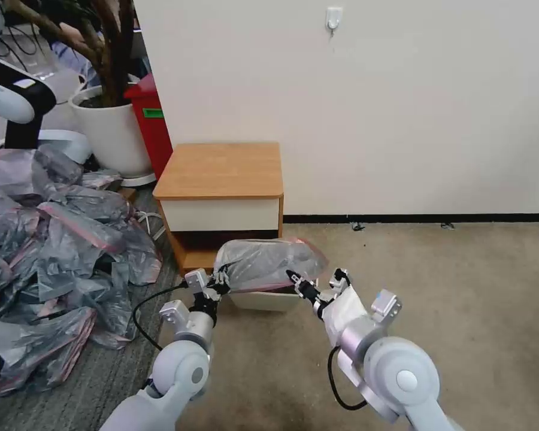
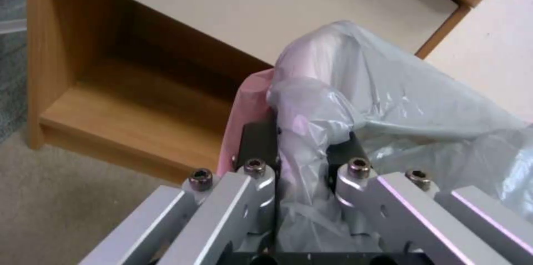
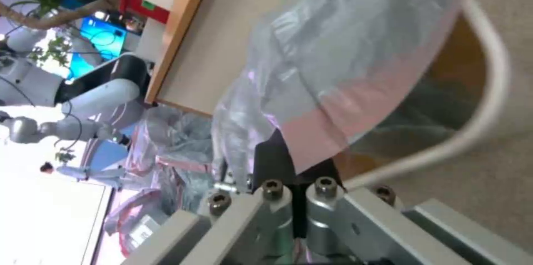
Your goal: Pick up the garbage bag from the table and place it over the trash can.
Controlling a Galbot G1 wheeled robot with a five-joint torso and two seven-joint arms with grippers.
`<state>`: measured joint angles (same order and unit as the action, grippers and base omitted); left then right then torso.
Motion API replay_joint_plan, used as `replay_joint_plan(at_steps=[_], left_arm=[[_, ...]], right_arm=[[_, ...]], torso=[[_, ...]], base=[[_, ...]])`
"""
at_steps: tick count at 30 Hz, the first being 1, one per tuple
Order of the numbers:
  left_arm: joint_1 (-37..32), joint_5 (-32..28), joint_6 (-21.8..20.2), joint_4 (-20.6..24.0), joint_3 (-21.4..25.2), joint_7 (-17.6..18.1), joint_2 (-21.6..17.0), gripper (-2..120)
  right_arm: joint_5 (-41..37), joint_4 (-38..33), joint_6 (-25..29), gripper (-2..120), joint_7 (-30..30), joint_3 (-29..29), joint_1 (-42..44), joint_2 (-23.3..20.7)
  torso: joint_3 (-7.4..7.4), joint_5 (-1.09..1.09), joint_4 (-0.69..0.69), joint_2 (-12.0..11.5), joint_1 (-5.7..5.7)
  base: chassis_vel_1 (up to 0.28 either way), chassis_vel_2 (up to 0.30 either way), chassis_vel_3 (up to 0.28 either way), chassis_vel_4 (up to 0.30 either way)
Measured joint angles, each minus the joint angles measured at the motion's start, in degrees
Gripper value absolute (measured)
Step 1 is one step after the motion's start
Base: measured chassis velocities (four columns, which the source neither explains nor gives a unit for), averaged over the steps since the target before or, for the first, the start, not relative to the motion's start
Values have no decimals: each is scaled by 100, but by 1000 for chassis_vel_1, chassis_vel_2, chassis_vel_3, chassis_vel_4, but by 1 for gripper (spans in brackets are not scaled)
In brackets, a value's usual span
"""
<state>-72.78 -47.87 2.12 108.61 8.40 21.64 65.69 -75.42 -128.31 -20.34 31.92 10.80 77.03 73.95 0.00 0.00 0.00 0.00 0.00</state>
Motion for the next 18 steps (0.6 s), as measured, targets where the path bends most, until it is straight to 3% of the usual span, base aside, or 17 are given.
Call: replay_joint_plan(at_steps=[10,18], left_arm=[[27,-237,11,97,65,149,2,10],[-40,-486,-7,316,109,186,-33,10]], right_arm=[[258,15,182,0,-119,112,465,54],[527,601,377,0,-144,109,471,104]], torso=[[0,0,-1,0,0],[0,0,0,0,0]], base=[[0,0,0,0],[0,0,0,0]])
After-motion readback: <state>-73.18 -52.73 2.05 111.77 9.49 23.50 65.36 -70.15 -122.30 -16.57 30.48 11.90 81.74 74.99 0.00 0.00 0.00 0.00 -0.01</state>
